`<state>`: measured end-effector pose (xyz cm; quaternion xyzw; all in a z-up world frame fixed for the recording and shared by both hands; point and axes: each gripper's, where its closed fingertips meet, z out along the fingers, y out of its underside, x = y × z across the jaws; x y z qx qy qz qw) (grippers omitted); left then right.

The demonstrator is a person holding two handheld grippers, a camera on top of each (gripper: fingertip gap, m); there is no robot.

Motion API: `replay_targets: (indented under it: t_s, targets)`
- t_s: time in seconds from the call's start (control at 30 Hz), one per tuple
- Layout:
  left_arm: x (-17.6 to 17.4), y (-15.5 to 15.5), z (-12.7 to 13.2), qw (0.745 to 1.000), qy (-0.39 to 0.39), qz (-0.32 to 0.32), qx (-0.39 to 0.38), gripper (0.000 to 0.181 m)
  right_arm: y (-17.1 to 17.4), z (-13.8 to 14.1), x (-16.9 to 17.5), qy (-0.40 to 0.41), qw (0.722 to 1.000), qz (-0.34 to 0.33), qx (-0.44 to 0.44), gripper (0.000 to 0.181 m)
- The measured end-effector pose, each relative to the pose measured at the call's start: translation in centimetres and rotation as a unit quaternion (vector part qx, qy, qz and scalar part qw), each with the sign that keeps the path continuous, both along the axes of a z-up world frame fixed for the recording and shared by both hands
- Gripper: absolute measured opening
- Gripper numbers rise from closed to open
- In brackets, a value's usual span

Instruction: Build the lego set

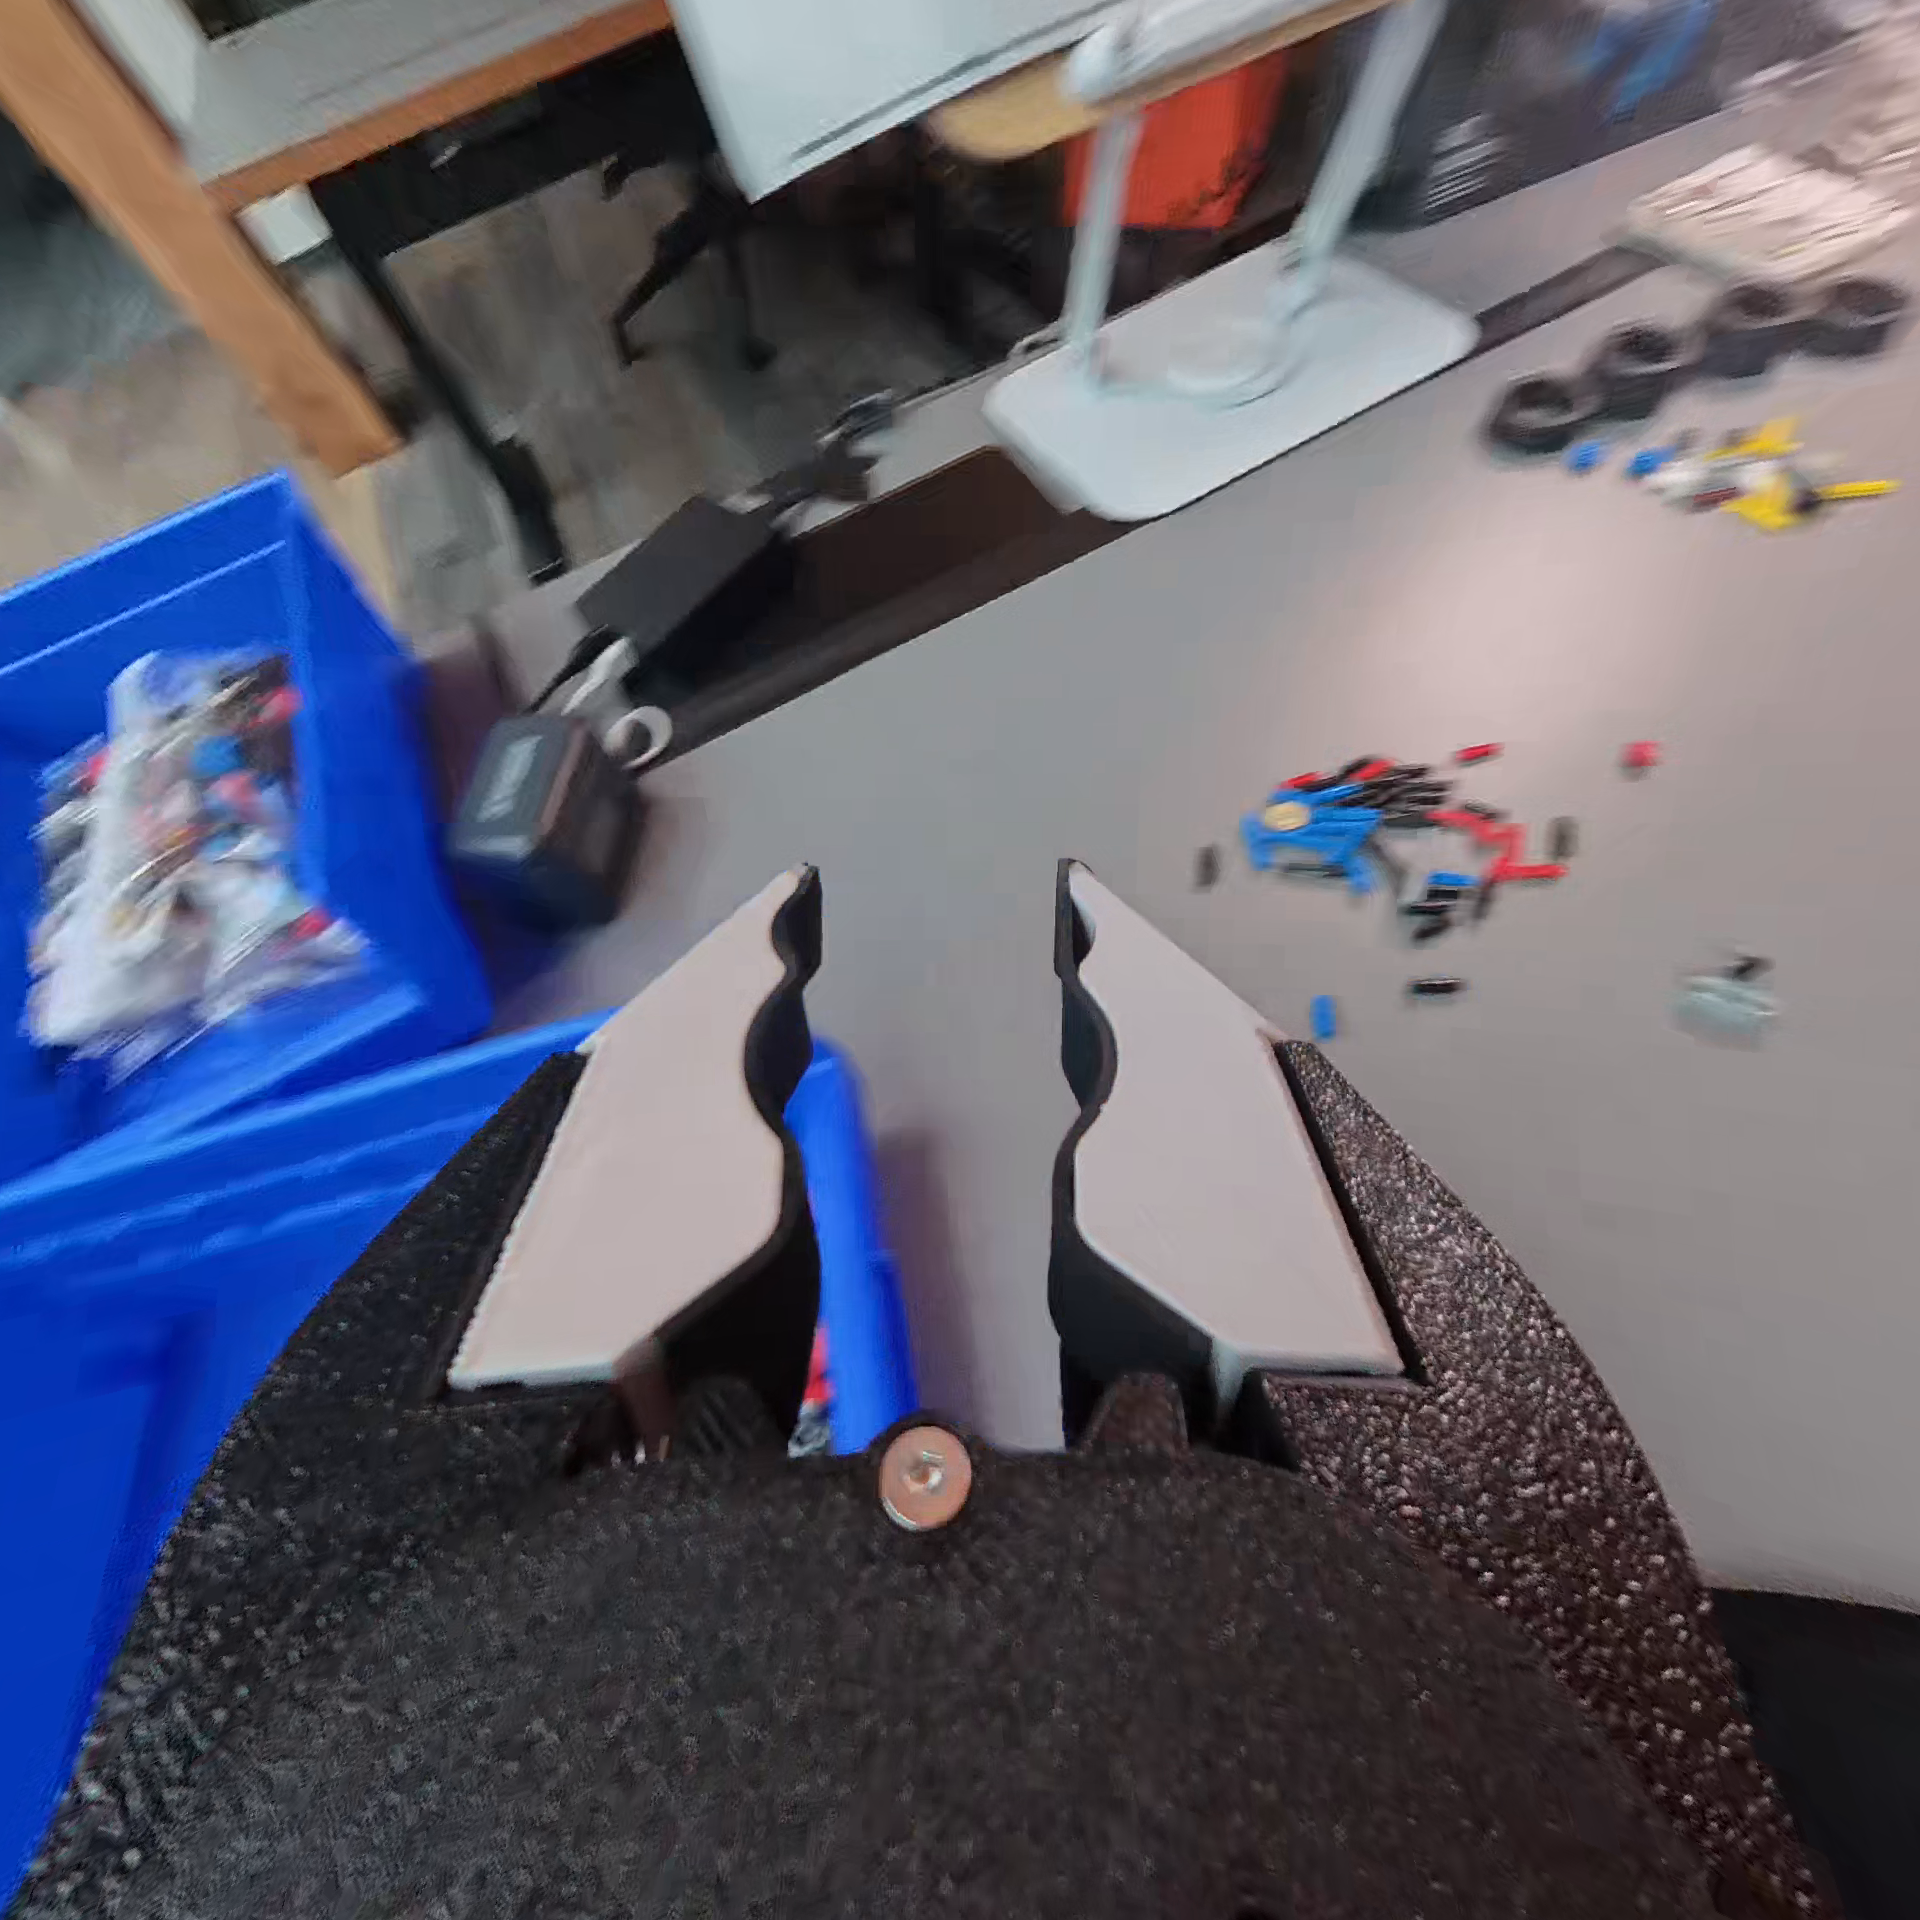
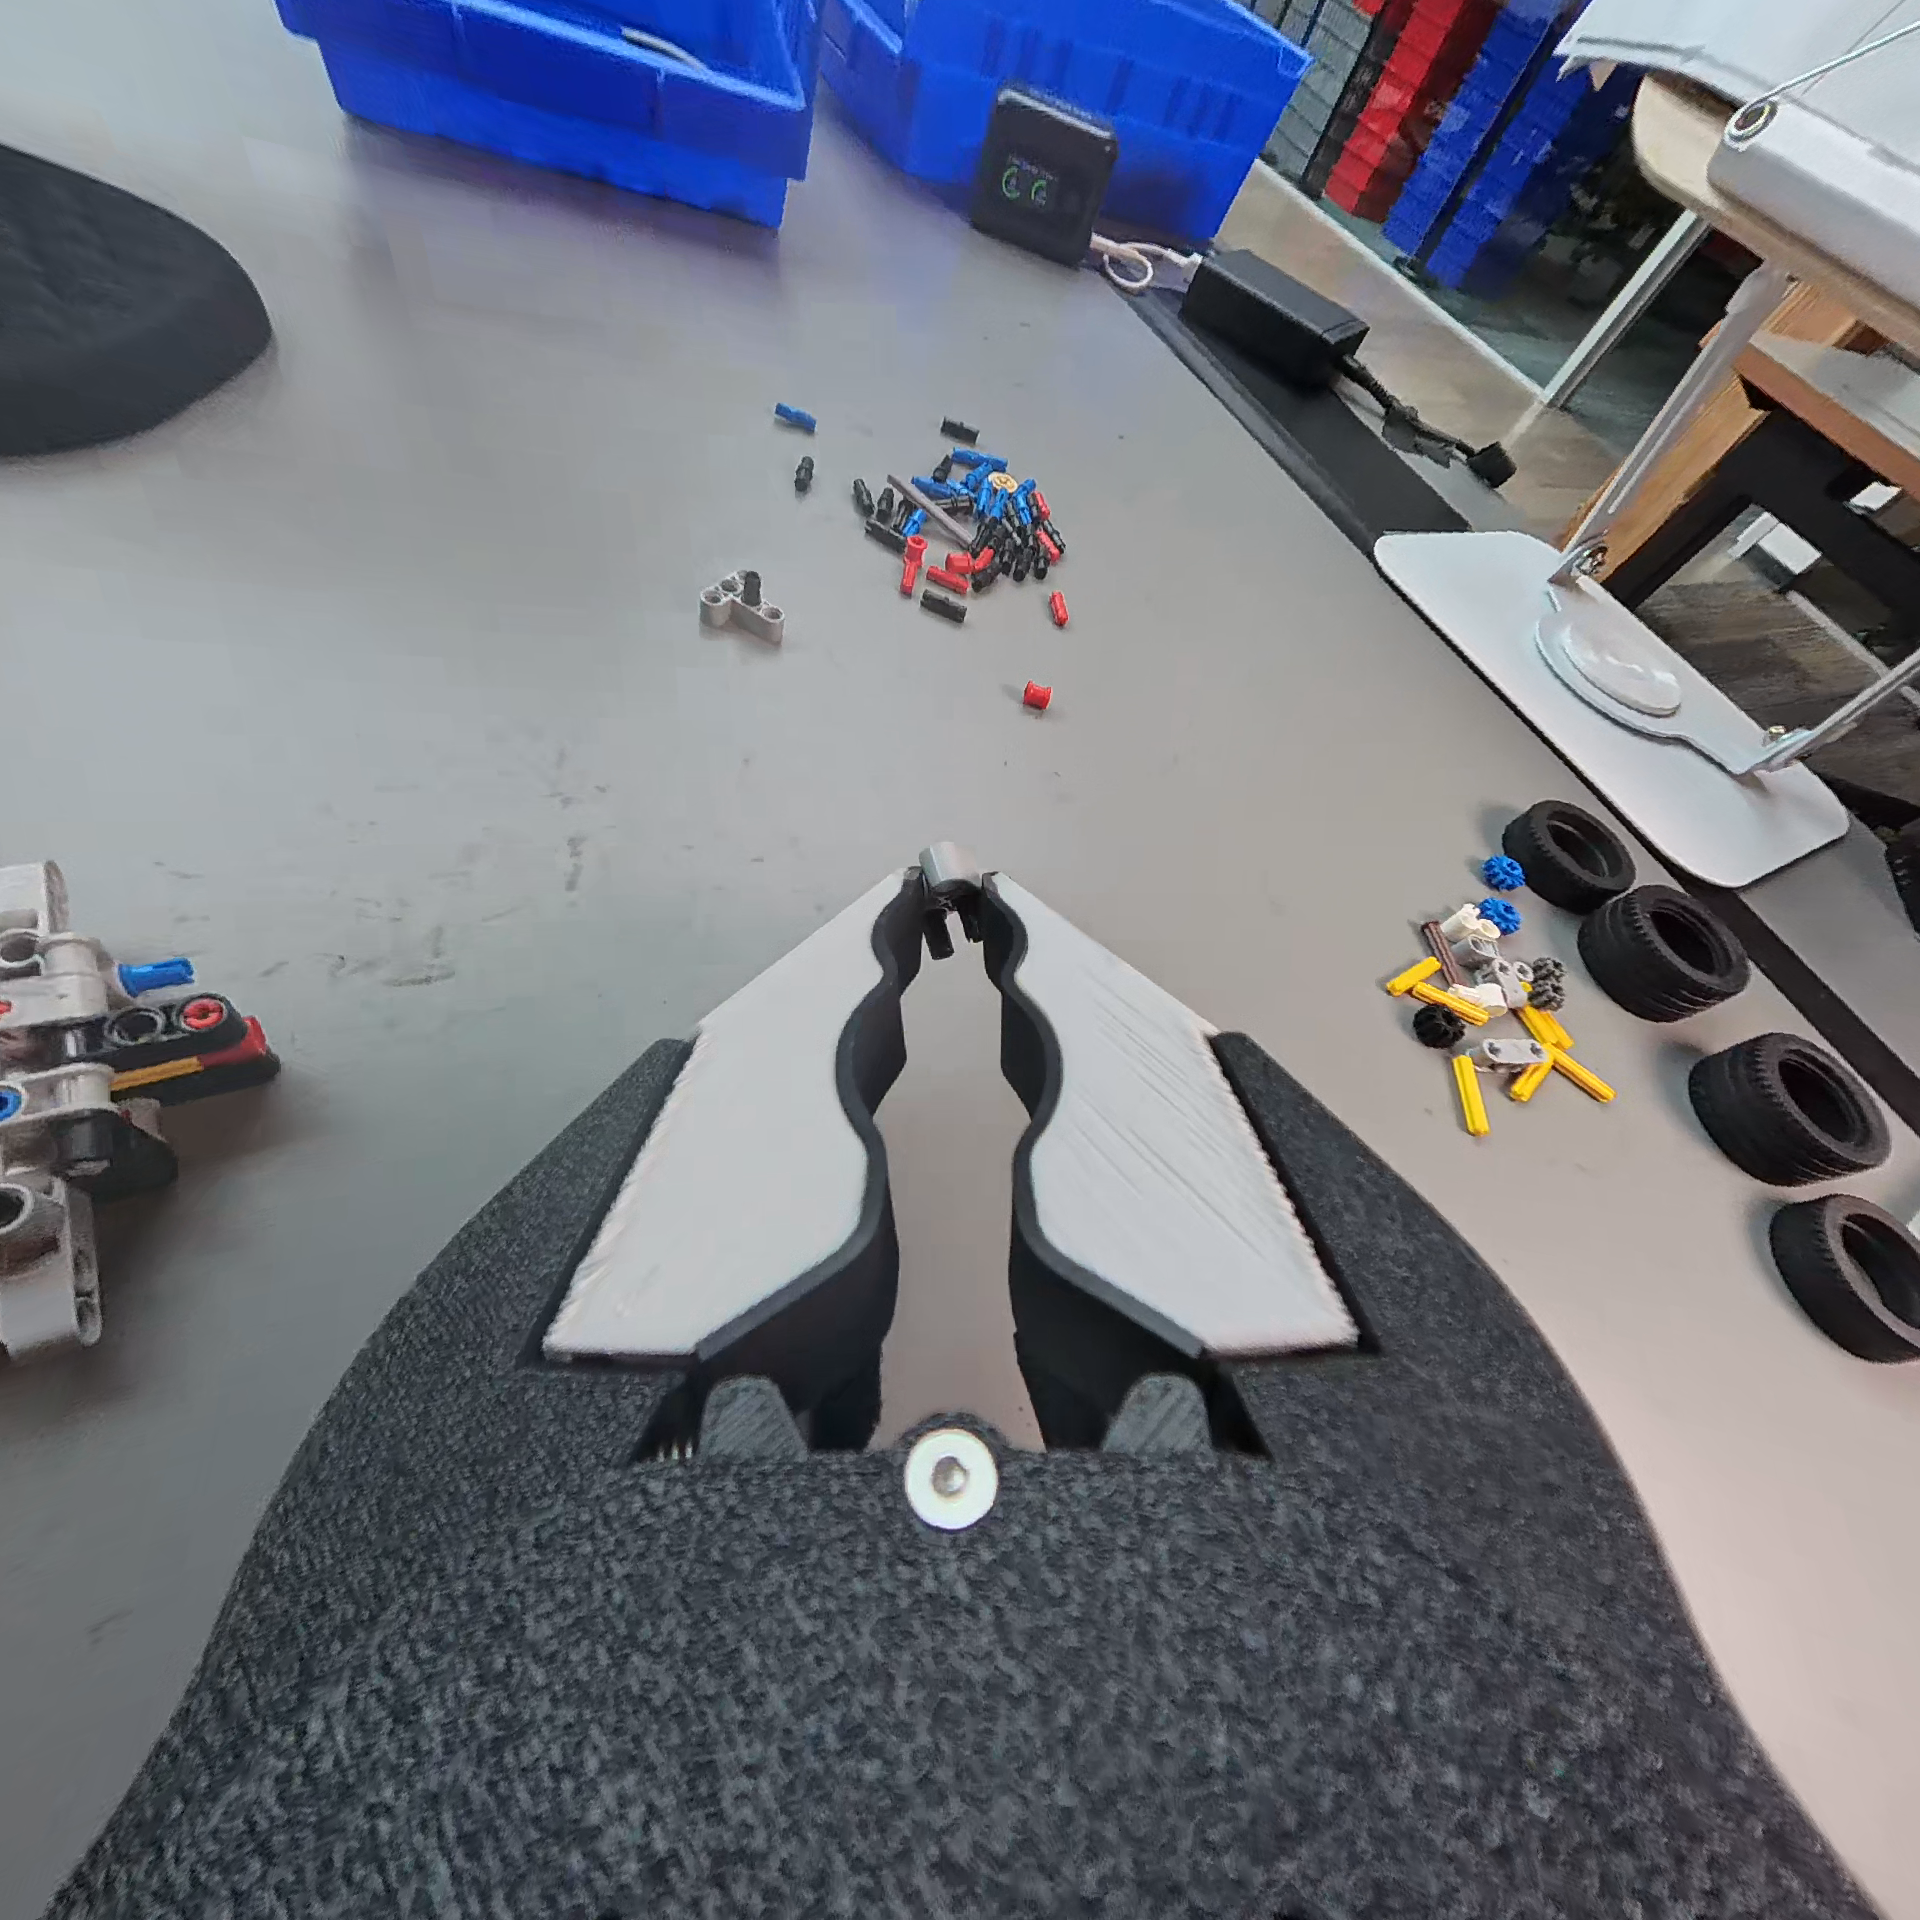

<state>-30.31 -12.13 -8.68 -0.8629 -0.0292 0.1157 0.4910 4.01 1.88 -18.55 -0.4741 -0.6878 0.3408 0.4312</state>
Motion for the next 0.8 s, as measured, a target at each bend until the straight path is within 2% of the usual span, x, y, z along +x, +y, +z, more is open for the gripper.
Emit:
replay_targets:
  t_s: [0.1, 0.2, 0.27, 0.33, 0.47, 0.57, 0.7, 0.8]
  targets:
    - [10.1, 4.4, -0.1, 0.986, -0.061, -0.150, 0.044, 0.043, -0.8, 1.1, -0.2, 0.031, 0.999, 0.009, -0.029, 0.010]
    - [20.9, 7.3, -2.2, 0.943, -0.152, -0.290, 0.055, 0.041, -2.0, 2.5, -0.4, 0.062, 0.993, 0.024, -0.093, 0.010]
    - [26.6, 8.2, -3.8, 0.915, -0.180, -0.358, 0.048, 0.040, -2.8, 3.8, -0.5, 0.089, 0.981, 0.037, -0.167, 0.010]
    - [30.4, 8.6, -4.9, 0.896, -0.195, -0.397, 0.040, 0.039, -3.1, 4.9, -0.6, 0.107, 0.960, 0.040, -0.257, 0.009]
    - [33.9, 8.8, -5.3, 0.879, -0.222, -0.419, 0.045, 0.033, -4.2, 6.5, -0.6, 0.122, 0.908, 0.072, -0.395, 0.009]
    - [35.3, 8.4, -4.8, 0.857, -0.271, -0.434, 0.051, 0.028, -4.9, 7.0, -1.0, 0.129, 0.888, 0.088, -0.433, 0.009]
    - [34.8, 8.1, -4.9, 0.848, -0.327, -0.416, 0.044, 0.025, -5.5, 6.4, -1.2, 0.136, 0.921, 0.096, -0.354, 0.009]
    - [34.2, 7.7, -5.2, 0.836, -0.367, -0.406, 0.036, 0.015, -5.9, 5.8, -1.3, 0.141, 0.962, 0.089, -0.219, 0.008]
